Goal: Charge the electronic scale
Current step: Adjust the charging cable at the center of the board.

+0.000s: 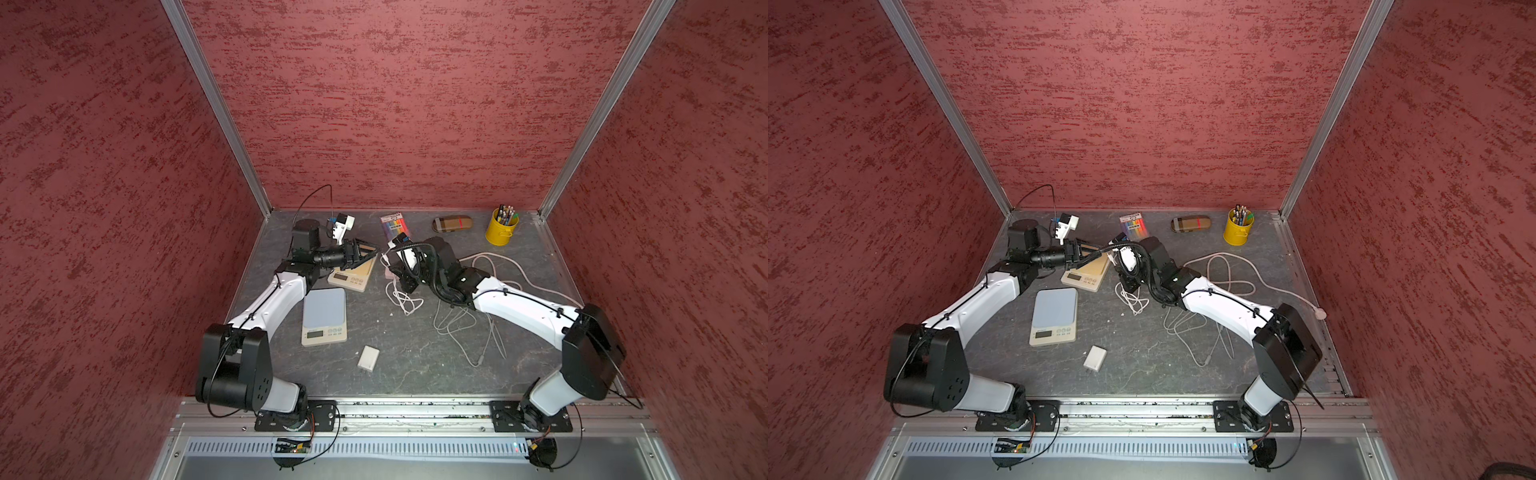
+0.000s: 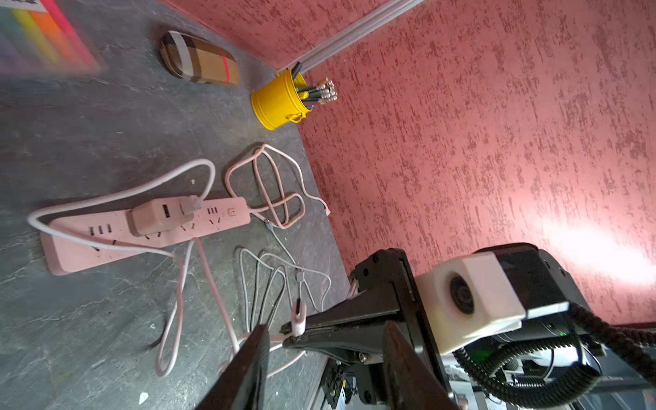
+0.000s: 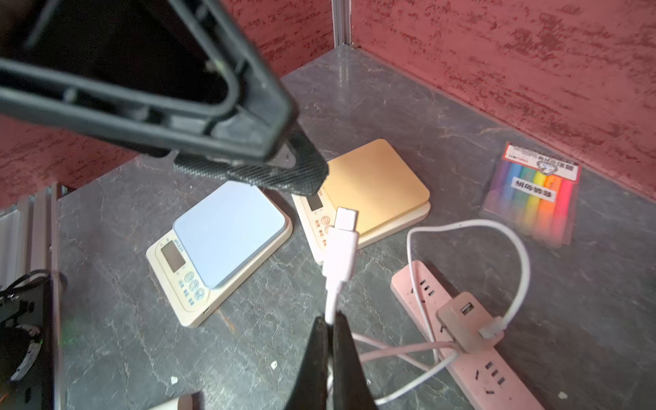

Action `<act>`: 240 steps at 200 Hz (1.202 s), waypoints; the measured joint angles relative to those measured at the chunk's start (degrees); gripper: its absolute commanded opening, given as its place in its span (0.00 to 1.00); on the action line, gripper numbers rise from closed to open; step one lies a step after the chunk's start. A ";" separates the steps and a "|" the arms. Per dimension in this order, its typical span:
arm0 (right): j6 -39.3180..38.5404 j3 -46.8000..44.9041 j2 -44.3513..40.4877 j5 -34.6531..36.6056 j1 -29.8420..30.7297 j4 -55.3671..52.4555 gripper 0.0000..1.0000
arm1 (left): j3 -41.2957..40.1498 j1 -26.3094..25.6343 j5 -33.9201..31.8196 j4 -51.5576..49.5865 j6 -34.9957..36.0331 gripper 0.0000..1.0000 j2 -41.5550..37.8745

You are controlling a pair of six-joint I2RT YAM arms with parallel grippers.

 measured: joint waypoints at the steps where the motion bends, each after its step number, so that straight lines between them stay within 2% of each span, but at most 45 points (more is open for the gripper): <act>1: -0.04 0.00 0.00 -0.04 0.00 -0.07 0.00 | 0.02 -0.02 0.22 -0.13 0.13 0.50 0.07; 82: -1.16 0.00 -0.22 -3.72 0.00 -4.28 0.00 | 0.04 -2.89 2.29 -3.98 2.47 0.43 4.63; 105: -1.22 0.00 -0.22 -4.59 0.00 -4.63 0.00 | 0.04 -3.10 1.75 -4.61 2.93 0.32 4.87; 130: -1.60 0.00 -0.17 -5.42 0.00 -5.27 0.00 | 0.04 -3.17 1.49 -5.14 3.32 0.06 4.87; 139: -1.60 0.04 -0.09 -5.53 0.00 -5.35 0.00 | 0.04 -3.19 1.11 -5.40 4.07 0.00 4.87; 176: -1.57 0.09 0.20 -5.51 0.00 -5.84 0.00 | 0.04 -3.26 -0.35 -7.85 5.84 0.00 4.55; 185: -1.53 0.09 0.20 -5.49 0.00 -5.88 0.06 | 0.04 -3.26 -0.94 -8.70 6.38 0.00 4.09; 202: -1.25 0.09 0.20 -5.40 0.07 -5.42 0.36 | -0.39 -3.23 -2.05 -9.75 6.86 0.00 2.60; 209: -0.68 0.09 0.17 -5.22 0.04 -5.11 0.44 | -0.87 -3.13 -2.56 -9.88 6.84 0.00 1.77; 218: -0.22 0.00 0.15 -5.03 0.04 -4.55 0.47 | -1.51 -3.02 -3.08 -9.94 6.67 0.00 0.83; 240: 0.24 -0.33 -0.11 -4.44 0.09 -2.95 0.47 | -2.97 -2.45 -4.28 -9.88 5.20 0.00 -0.74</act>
